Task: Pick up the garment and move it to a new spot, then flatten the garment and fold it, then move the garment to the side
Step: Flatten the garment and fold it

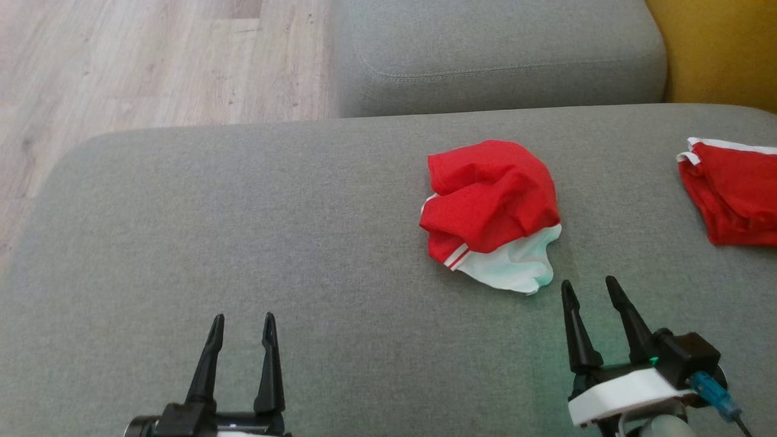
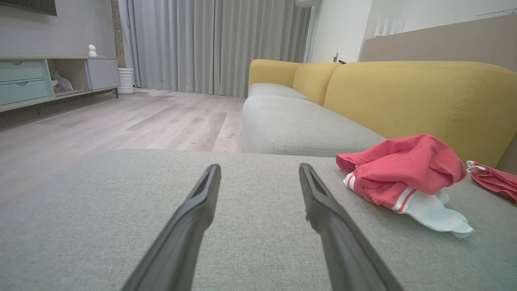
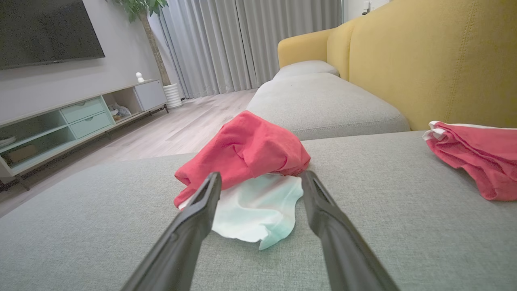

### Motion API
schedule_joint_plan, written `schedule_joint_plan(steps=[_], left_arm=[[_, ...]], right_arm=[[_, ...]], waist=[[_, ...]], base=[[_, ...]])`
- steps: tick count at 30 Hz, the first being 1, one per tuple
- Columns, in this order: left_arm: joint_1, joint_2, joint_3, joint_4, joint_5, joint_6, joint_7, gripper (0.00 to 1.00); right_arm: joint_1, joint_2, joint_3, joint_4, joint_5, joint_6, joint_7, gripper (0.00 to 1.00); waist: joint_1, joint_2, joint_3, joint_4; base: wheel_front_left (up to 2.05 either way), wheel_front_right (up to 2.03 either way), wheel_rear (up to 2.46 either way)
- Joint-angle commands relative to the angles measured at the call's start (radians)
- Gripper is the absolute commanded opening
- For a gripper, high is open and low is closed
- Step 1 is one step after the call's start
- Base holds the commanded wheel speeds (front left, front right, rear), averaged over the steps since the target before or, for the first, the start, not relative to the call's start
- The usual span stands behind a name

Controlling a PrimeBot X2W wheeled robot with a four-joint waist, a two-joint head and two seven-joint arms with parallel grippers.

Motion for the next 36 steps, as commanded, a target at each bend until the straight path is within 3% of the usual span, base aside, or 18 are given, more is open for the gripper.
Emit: schedule_joint_plan(steps=[1, 15, 22, 29, 32, 36], left_arm=[[-0.04, -0.005, 0.025, -0.025, 0.0, 0.005, -0.005, 1.0], [-0.079, -0.005, 0.003, 0.032, 0.009, -0.027, -0.005, 1.0], [-0.206, -0.005, -0.061, 0.198, 0.094, -0.073, -0.005, 1.0], [-0.397, 0.026, -0.146, 0.478, 0.216, -0.1, -0.005, 1.0], [-0.477, 0.034, -0.166, 0.586, 0.253, -0.084, -0.005, 1.0], [-0.585, 0.055, -0.165, 0.724, 0.296, -0.01, -0.003, 1.0]], right_arm=[[-0.021, -0.002, 0.027, -0.025, 0.009, -0.001, -0.004, 1.0], [-0.046, -0.002, 0.06, -0.032, 0.018, -0.001, -0.004, 1.0], [-0.076, -0.002, 0.085, -0.039, 0.008, -0.001, -0.004, 1.0], [-0.113, -0.002, 0.105, -0.05, 0.017, -0.001, -0.004, 1.0], [-0.124, -0.002, 0.113, -0.052, 0.022, -0.001, -0.004, 1.0], [-0.142, -0.002, 0.121, -0.056, 0.033, -0.001, -0.004, 1.0]], waist=[[0.0, -0.0001, -0.001, -0.003], [0.0, -0.0001, 0.043, -0.088], [0.0, -0.0001, 0.107, -0.166], [0.0, -0.0001, 0.182, -0.263], [0.0, -0.0001, 0.208, -0.294], [0.0, -0.0001, 0.245, -0.341]], base=[[0.0, 0.0, 0.0], [0.0, 0.0, 0.0], [0.0, 0.0, 0.0], [0.0, 0.0, 0.0], [0.0, 0.0, 0.0], [0.0, 0.0, 0.0]])
